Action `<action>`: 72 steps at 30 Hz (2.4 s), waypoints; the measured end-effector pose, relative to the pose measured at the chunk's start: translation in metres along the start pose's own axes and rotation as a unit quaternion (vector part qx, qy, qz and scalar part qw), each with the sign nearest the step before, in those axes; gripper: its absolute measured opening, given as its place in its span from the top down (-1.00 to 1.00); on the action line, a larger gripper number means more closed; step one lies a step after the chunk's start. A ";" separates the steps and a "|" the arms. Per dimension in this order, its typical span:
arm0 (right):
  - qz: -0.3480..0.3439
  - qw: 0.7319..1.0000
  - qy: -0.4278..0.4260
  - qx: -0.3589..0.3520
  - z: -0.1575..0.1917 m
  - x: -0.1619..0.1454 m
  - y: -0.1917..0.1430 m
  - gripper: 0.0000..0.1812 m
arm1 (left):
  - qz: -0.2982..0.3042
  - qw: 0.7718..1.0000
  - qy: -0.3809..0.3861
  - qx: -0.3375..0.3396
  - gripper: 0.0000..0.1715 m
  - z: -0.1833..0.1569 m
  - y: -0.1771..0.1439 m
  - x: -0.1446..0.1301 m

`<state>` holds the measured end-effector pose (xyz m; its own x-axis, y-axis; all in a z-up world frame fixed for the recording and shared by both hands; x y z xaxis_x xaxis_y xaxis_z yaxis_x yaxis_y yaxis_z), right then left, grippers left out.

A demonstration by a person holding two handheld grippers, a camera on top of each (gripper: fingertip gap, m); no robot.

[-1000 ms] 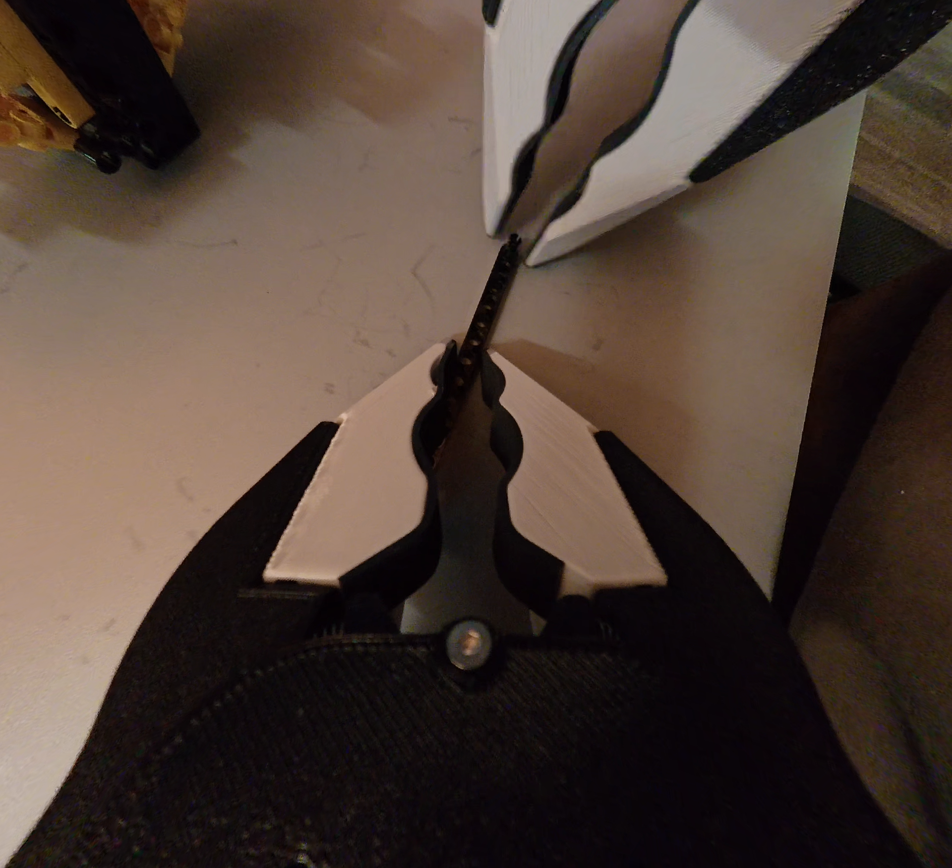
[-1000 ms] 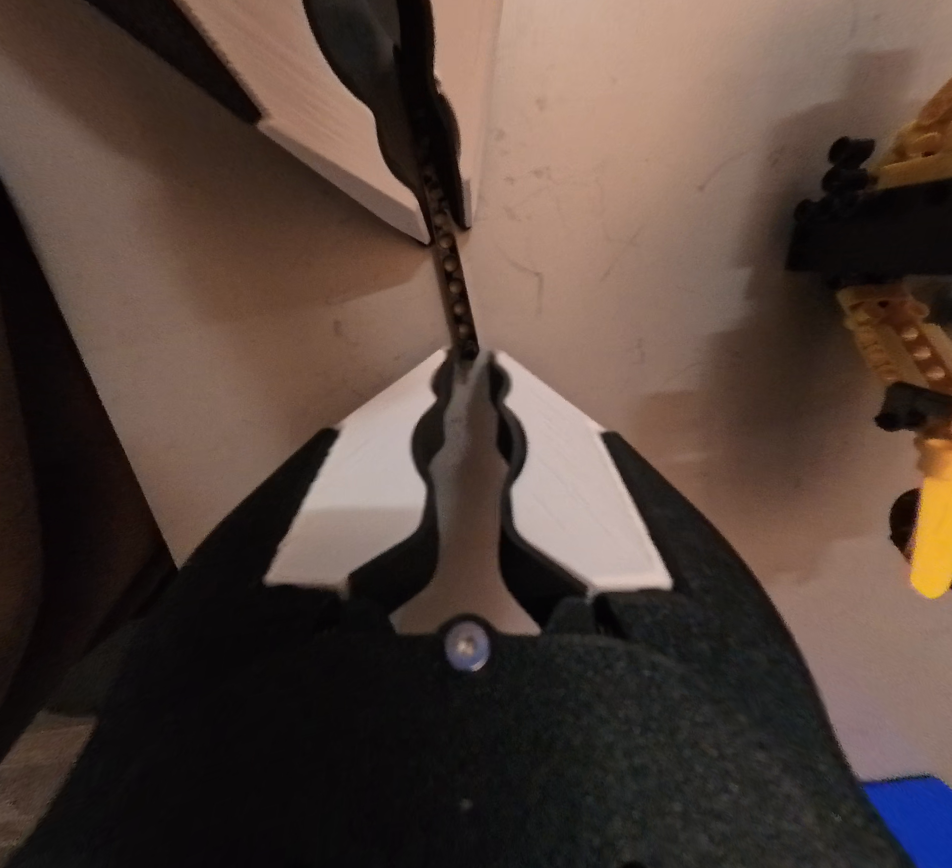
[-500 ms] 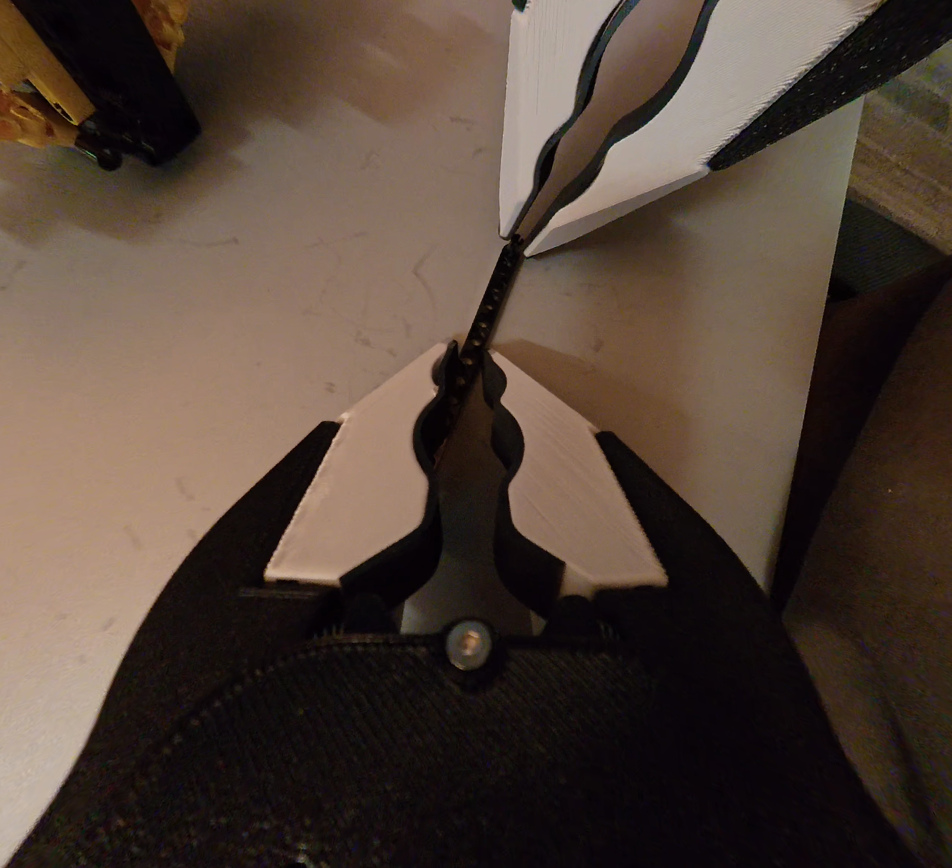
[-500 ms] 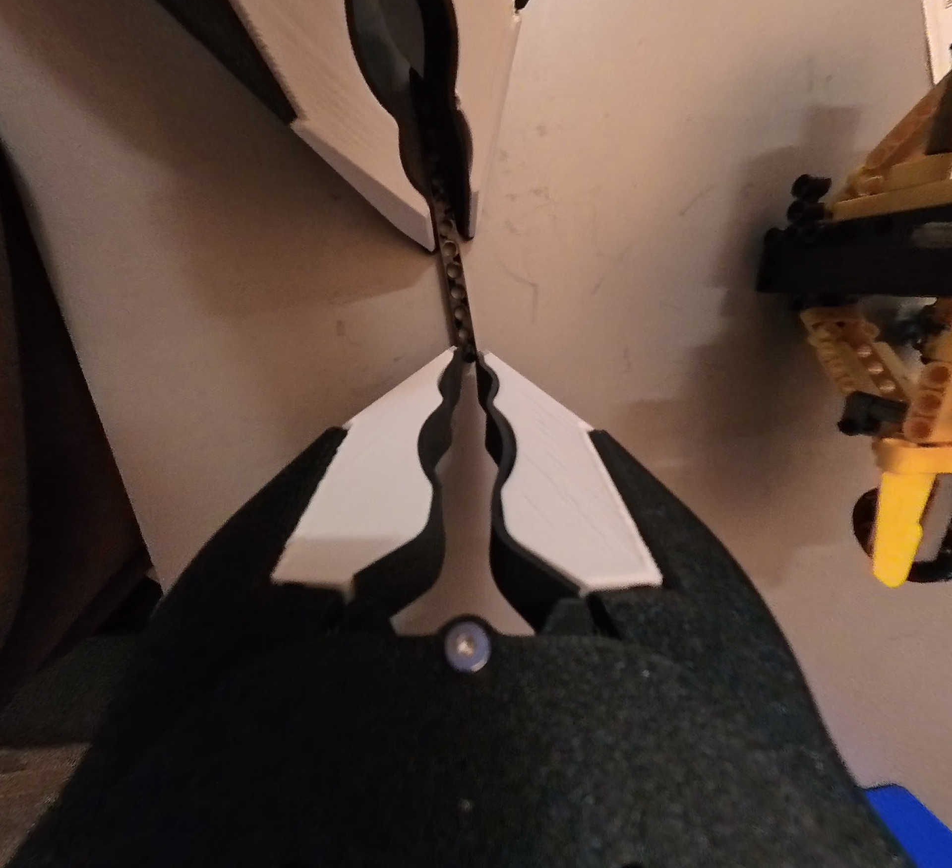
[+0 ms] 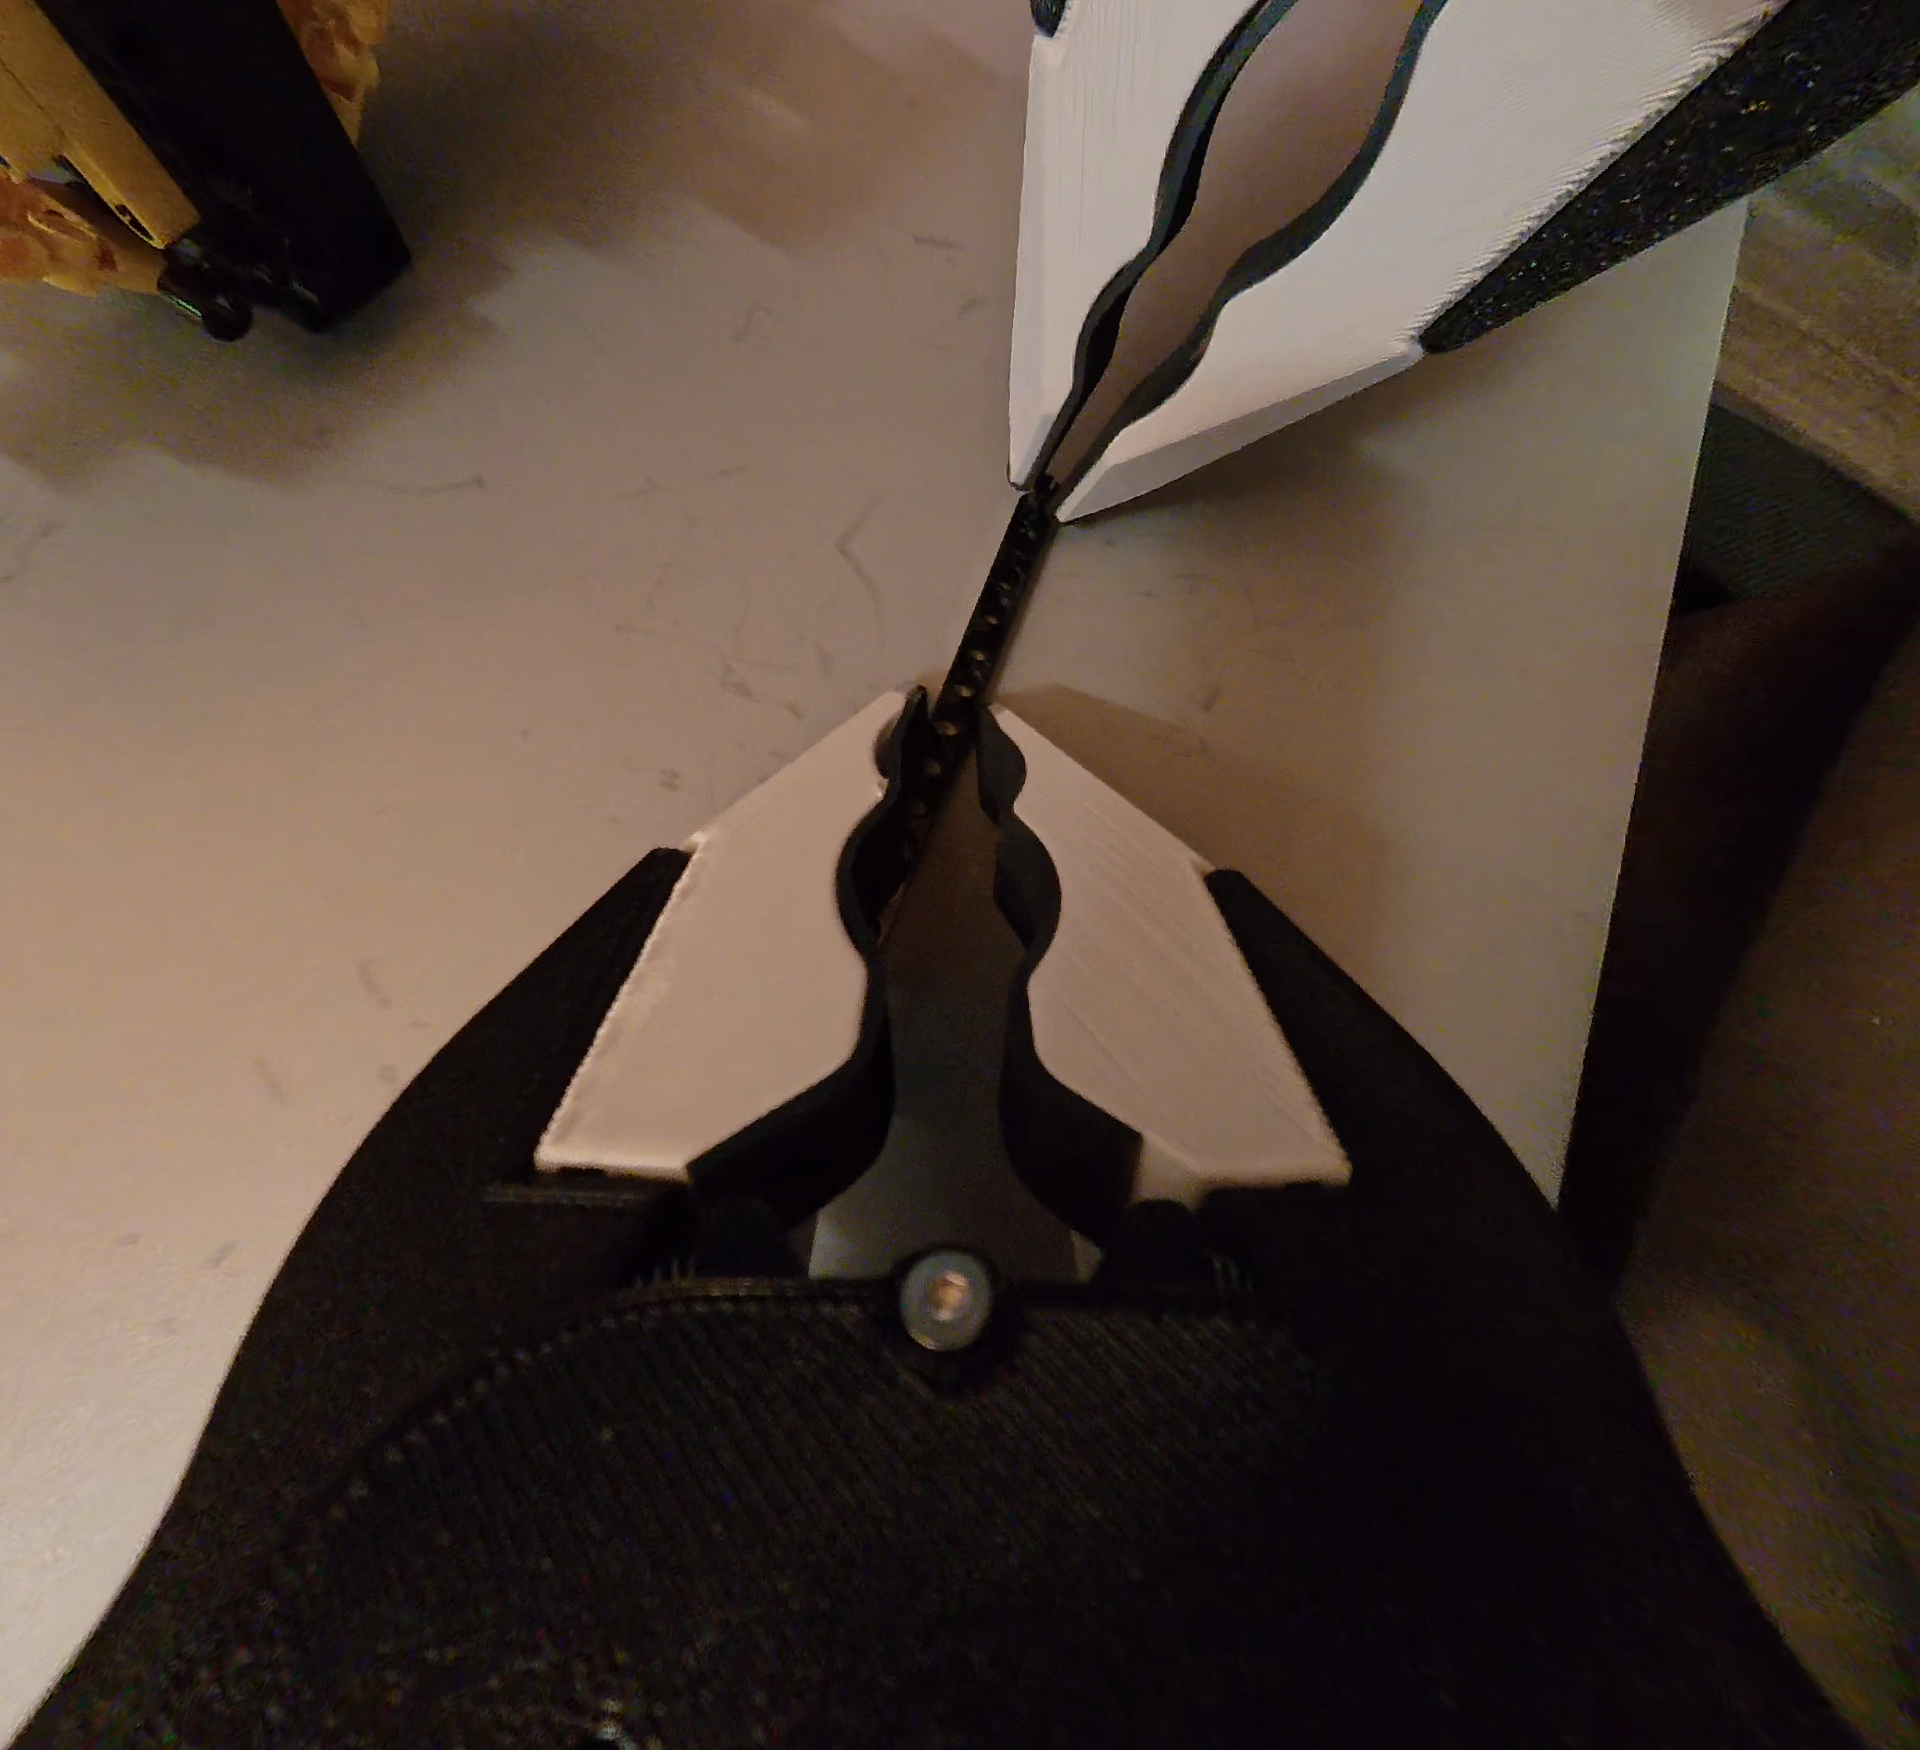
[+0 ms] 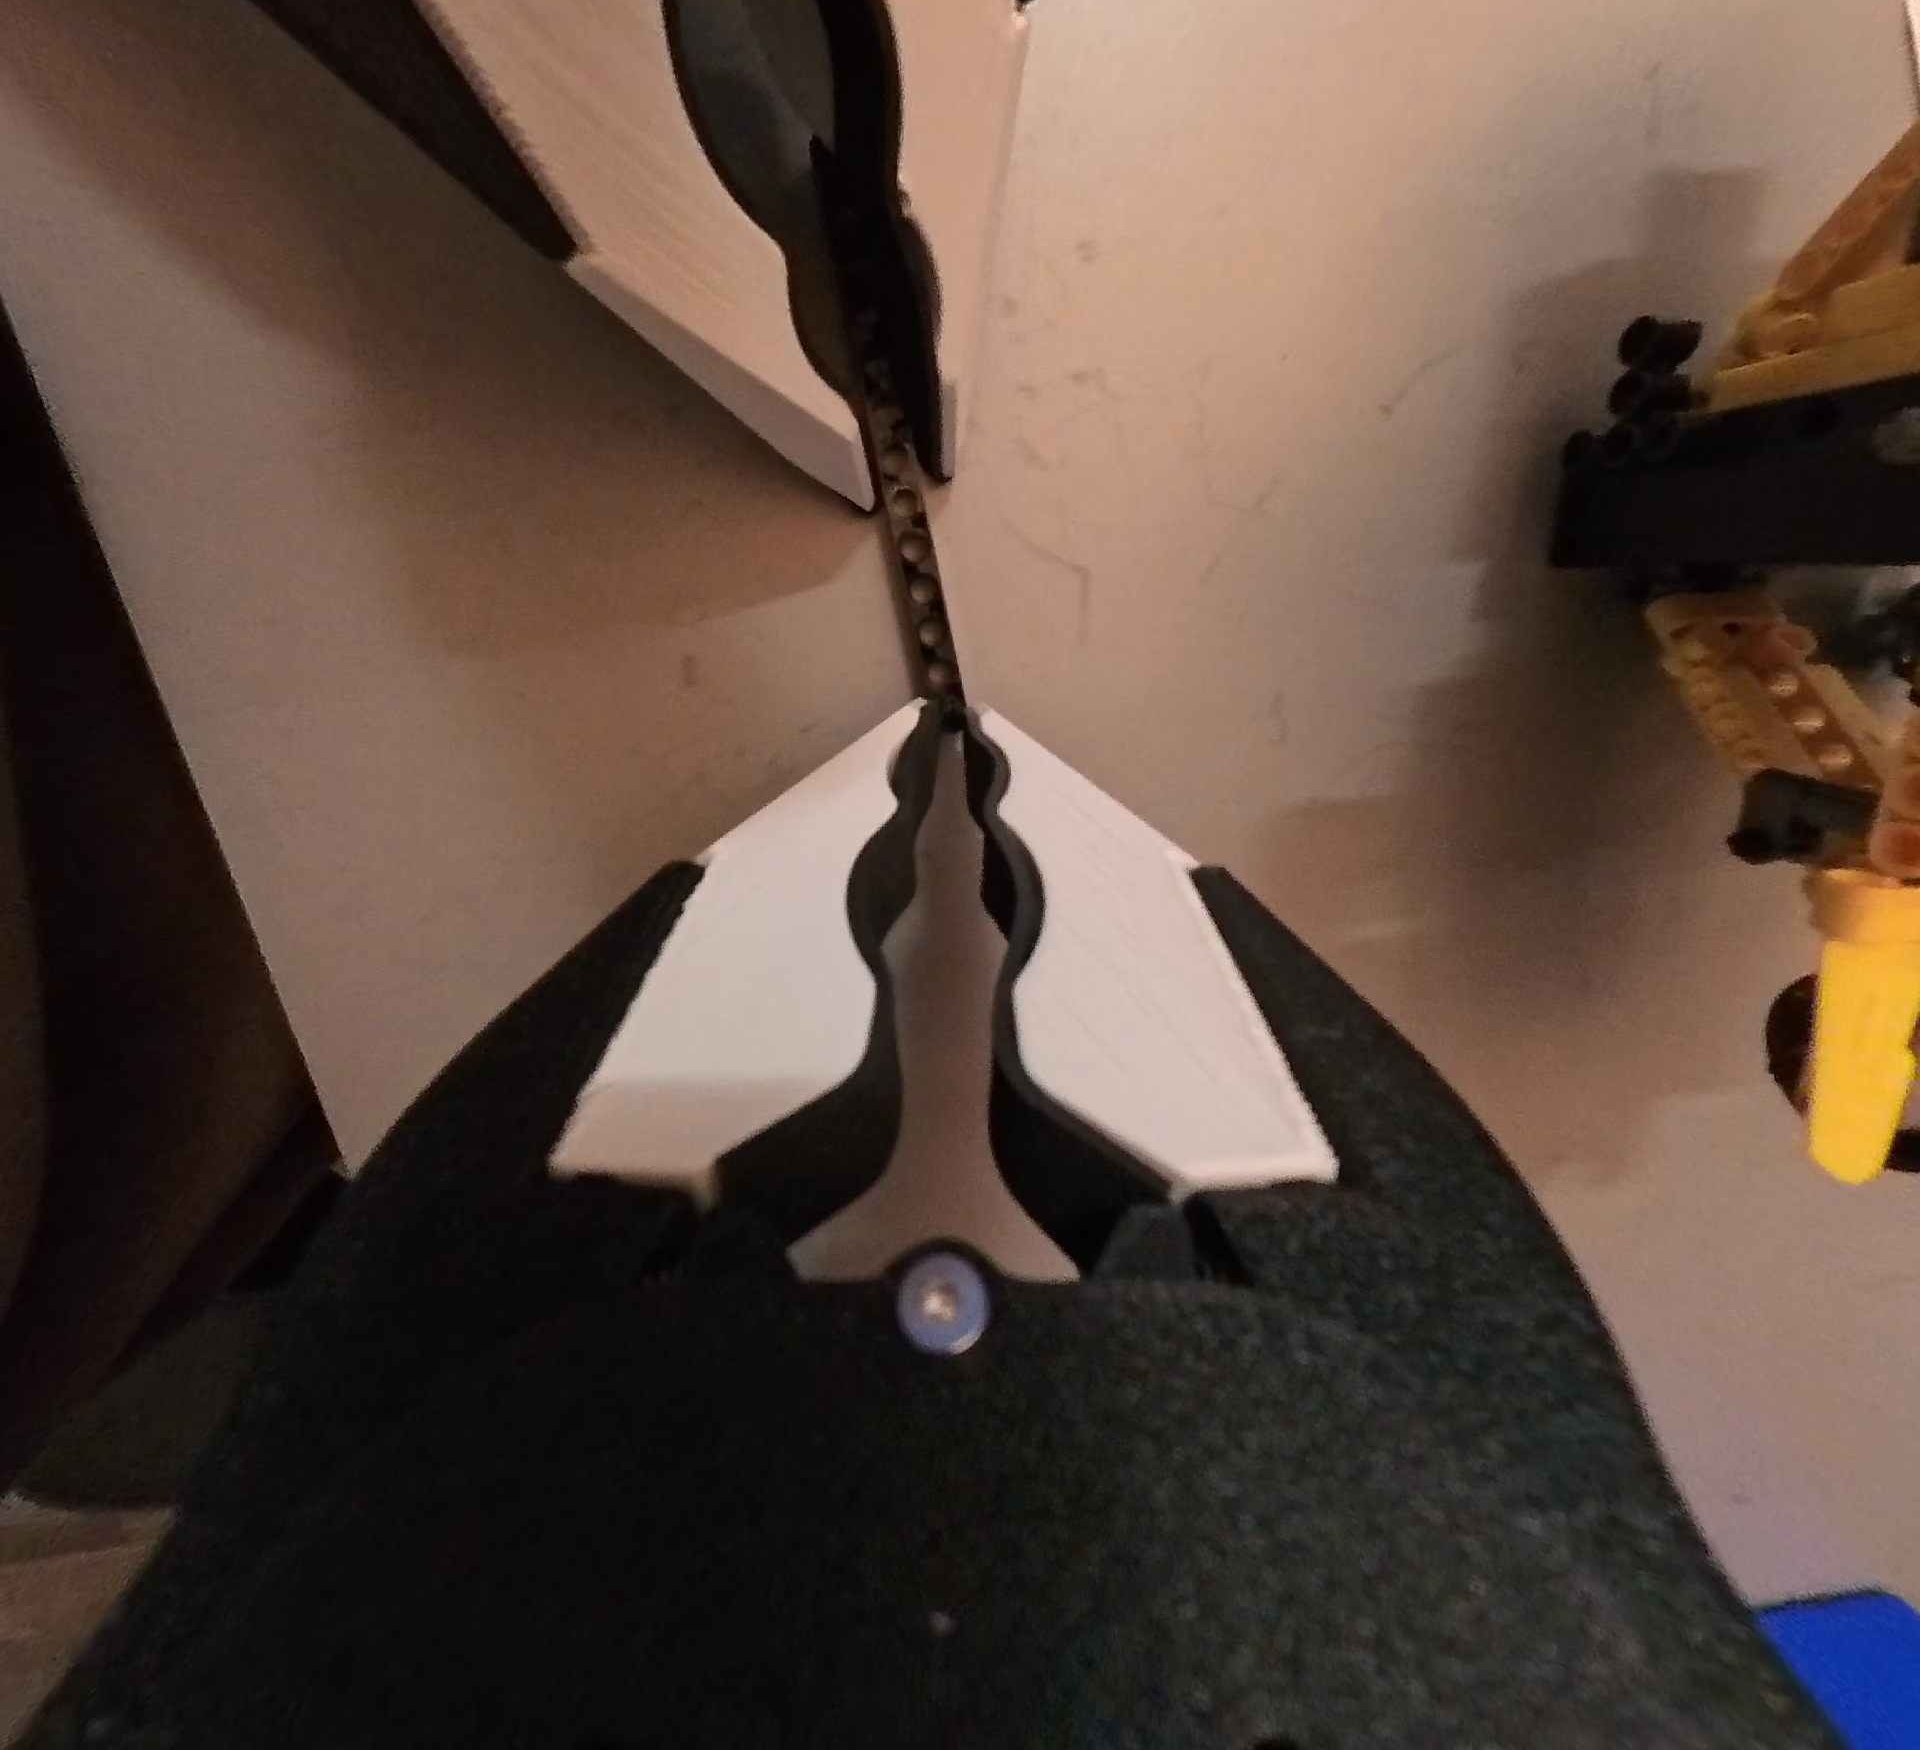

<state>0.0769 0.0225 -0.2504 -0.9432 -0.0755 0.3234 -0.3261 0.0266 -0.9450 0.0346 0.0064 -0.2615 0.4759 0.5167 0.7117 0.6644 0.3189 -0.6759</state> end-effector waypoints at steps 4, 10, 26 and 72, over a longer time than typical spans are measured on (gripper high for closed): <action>-0.058 0.998 0.033 -0.015 -0.002 0.007 -0.002 0.77 | 0.001 1.000 -0.004 -0.007 0.89 -0.001 0.000 0.000; -0.168 0.977 0.128 -0.026 0.000 0.016 -0.028 0.70 | -0.011 0.999 -0.014 -0.032 0.54 -0.006 -0.003 0.003; -0.402 0.880 0.241 0.081 0.055 0.109 -0.040 0.66 | -0.128 0.855 -0.203 0.460 0.53 0.200 -0.333 -0.054; -0.315 0.926 0.204 -0.027 0.053 0.170 0.043 0.69 | -0.115 0.837 -0.247 0.475 0.85 0.235 -0.343 -0.111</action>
<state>-0.0942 -0.0423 -0.2384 -0.5055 0.2892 0.8129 -0.8128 0.1565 -0.5611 -0.3815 0.0261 -0.1542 -0.0547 0.5452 0.8365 -0.1643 0.8214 -0.5462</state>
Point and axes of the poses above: each gripper's, where its closed fingertips meet, y out along the fingers, x out of its top, z = x × y across the jaws, the point moved 1 cm from there along -y, back along the fingers, and after that the axes turned 1 degree about y, right-handed, at the moved point
